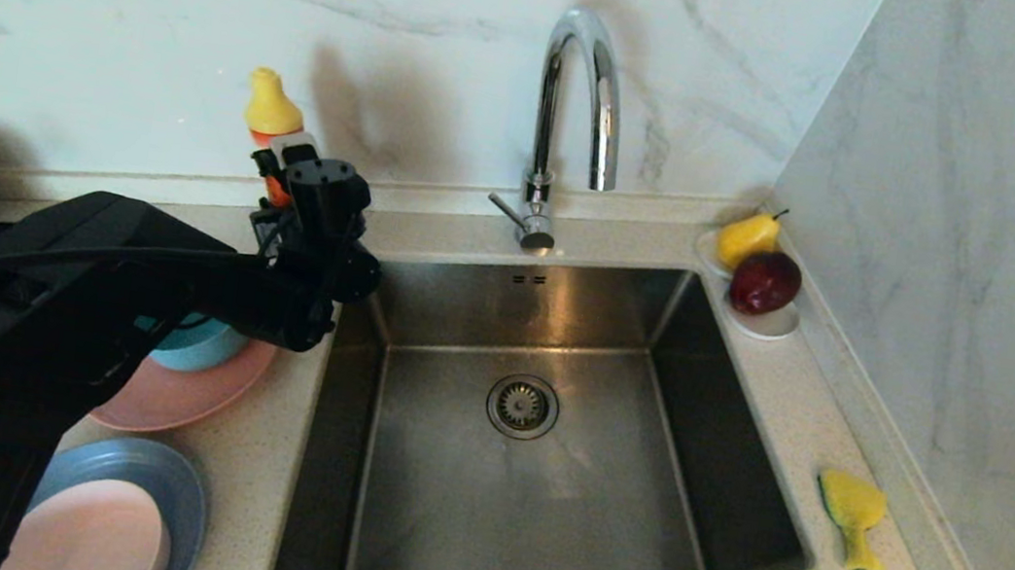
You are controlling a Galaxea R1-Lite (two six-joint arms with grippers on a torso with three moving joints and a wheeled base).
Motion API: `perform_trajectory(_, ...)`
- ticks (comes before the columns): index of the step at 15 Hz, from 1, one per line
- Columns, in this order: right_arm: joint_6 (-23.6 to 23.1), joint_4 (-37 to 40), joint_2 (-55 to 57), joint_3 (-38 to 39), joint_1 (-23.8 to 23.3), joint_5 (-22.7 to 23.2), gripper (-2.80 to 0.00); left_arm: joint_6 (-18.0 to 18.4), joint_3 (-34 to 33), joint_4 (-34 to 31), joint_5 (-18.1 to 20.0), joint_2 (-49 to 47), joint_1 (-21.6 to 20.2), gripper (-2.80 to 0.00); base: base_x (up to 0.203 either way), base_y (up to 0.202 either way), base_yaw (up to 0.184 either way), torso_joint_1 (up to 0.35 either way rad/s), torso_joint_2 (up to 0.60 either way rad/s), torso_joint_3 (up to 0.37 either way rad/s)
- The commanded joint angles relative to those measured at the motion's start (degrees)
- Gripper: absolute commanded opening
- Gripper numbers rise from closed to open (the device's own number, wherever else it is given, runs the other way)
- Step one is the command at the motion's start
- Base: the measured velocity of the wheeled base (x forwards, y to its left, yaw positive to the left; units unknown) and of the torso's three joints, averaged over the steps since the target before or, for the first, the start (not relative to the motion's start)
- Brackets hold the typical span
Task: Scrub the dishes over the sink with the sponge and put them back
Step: Place the dish soap on the table
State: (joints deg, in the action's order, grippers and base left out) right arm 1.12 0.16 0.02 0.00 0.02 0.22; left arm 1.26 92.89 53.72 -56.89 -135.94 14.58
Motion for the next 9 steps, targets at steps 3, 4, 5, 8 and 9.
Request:
perform_trajectory(3, 0.0, -0.1, -0.1, 0.0, 0.0, 0.0, -2.8, -0.1, 0.2, 0.6, -1.3, -2.0, 0.0, -2.8, 0.0, 0.0, 0.0, 0.0, 0.0, 0.0)
perform_trajectory(4, 0.0, 0.0, -0.1, 0.0, 0.0, 0.0, -2.8, -0.1, 0.2, 0.9, -1.4, -2.0, -0.1, -2.8, 0.0, 0.0, 0.0, 0.0, 0.0, 0.0)
perform_trajectory(5, 0.0, 0.0, -0.1, 0.0, 0.0, 0.0, -2.8, -0.1, 0.3, 0.9, -1.4, -2.1, -0.1, -2.8, 0.0, 0.0, 0.0, 0.0, 0.0, 0.0)
perform_trajectory(8, 0.0, -0.1, -0.1, 0.0, 0.1, 0.0, -2.8, 0.0, 0.7, 0.9, -1.4, -2.3, -0.4, -2.8, 0.0, 0.0, 0.0, 0.0, 0.0, 0.0)
perform_trajectory(9, 0.0, -0.1, -0.1, 0.0, 0.0, 0.0, -2.8, 0.1, 1.1, 0.9, -1.3, -2.3, -0.5, -2.8, 0.0, 0.0, 0.0, 0.0, 0.0, 0.0)
